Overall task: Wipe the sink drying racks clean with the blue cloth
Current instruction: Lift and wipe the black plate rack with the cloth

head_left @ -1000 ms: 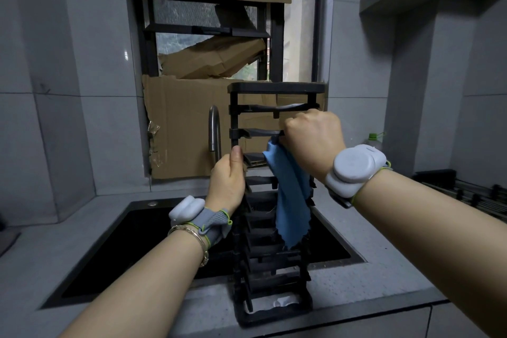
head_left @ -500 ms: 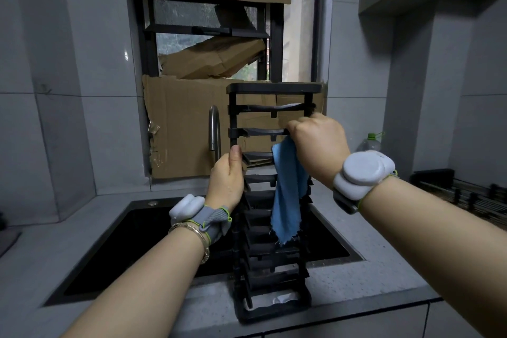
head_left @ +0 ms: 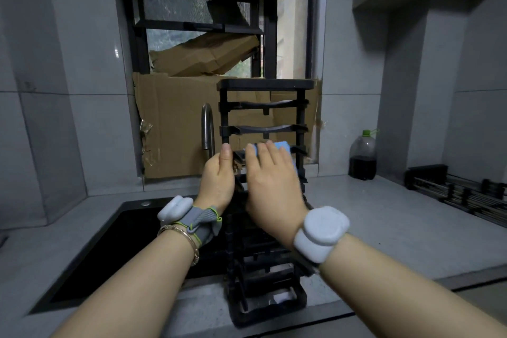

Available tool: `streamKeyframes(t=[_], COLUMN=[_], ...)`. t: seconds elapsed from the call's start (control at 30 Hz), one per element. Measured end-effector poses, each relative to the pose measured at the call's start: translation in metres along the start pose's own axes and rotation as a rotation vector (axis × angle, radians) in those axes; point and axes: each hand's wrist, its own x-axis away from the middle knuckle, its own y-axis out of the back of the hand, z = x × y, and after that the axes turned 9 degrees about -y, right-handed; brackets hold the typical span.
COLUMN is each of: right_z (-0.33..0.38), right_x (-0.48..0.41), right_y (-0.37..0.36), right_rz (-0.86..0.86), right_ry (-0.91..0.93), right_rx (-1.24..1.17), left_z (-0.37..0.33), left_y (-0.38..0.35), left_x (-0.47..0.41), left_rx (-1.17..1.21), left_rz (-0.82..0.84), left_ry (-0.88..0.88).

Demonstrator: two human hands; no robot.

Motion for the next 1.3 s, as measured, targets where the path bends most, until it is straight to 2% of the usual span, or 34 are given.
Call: streamKeyframes(t=[0.13, 0.27, 0.33, 0.5, 0.7, 0.77, 0.83, 0.9, 0.97, 1.03, 1.13, 1.3], right_z=[0.019, 0.021, 0.019, 0.004, -0.013, -0.026, -0.037, -0.042, -0.043, -0.042, -0.038, -0.048], right_x=[0.004, 0.003, -0.002, -0.012, -0.022, -0.021, -0.019, -0.017, -0.013, -0.013, -0.019, -0.022], right_y=[0.007, 0.021, 0.025, 0.034, 0.050, 0.055, 0.053, 0.054, 0.048, 0.038, 0.037, 0.032], right_rz=[0.150, 0.198, 0.255, 0.309, 0.333, 0.337, 0.256, 0.147, 0.156, 0.038, -0.082, -0.041], right_ry=[-0.100, -0.129, -0.133, 0.021, 0.193, 0.185, 0.208, 0.162, 0.104, 0.082, 0.098, 0.119], right_rx=[-0.419, -0.730, -0.796, -0.594, 0.044, 0.174, 0.267, 0.298, 0.301, 0.299, 0.187, 0.213], left_z=[0.005, 0.005, 0.006, 0.007, 0.007, 0.007, 0.006, 0.003, 0.001, -0.001, -0.004, -0.005], left_y=[0.002, 0.001, 0.000, 0.000, -0.001, -0.001, 0.000, 0.001, 0.001, 0.002, 0.003, 0.003], left_x=[-0.002, 0.001, 0.001, 0.002, 0.000, 0.000, 0.002, 0.003, 0.005, 0.006, 0.008, 0.008], left_rx=[0.095, 0.131, 0.116, 0.069, 0.057, 0.039, 0.020, 0.003, -0.011, -0.015, -0.010, 0.000], left_rz=[0.028, 0.048, 0.051, 0.023, -0.002, 0.004, 0.006, 0.006, 0.001, -0.002, 0.004, 0.014], left_ry=[0.036, 0.037, 0.034, 0.025, 0.037, 0.021, 0.010, 0.001, -0.013, -0.019, -0.015, -0.006])
